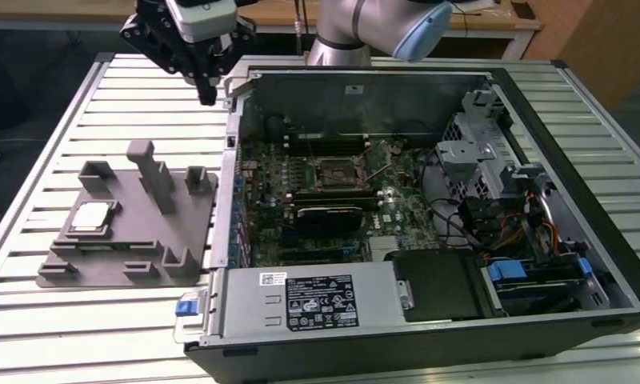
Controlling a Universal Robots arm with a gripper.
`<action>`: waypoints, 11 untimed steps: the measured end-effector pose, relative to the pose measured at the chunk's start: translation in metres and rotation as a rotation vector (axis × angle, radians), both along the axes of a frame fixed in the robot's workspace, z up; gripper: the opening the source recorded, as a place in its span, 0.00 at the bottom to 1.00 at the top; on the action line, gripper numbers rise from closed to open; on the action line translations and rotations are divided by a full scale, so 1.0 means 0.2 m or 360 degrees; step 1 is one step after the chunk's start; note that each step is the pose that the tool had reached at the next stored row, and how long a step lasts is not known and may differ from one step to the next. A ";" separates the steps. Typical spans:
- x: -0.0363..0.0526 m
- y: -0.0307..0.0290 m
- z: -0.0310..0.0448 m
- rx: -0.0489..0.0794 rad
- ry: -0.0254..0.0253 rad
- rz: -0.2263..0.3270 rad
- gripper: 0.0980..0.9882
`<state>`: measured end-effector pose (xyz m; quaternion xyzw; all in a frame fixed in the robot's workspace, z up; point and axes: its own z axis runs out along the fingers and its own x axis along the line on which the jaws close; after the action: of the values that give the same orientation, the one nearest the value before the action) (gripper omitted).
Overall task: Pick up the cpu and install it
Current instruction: 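Reach for the cpu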
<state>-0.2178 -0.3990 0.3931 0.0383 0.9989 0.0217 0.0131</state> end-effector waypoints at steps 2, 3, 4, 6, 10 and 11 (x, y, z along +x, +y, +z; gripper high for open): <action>-0.013 0.000 0.000 0.0000 0.00001 0.0000 0.01; -0.020 0.000 0.000 0.0000 0.00000 0.0000 0.01; -0.026 0.000 0.000 0.0000 0.00001 0.0000 0.01; -0.039 0.000 0.000 0.0000 0.00000 -0.0001 0.01; -0.066 0.000 0.000 0.0000 0.00001 -0.0001 0.01; -0.073 0.000 0.000 0.0000 0.00001 -0.0001 0.01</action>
<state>-0.2323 -0.3989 0.3931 0.0387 0.9989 0.0217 0.0131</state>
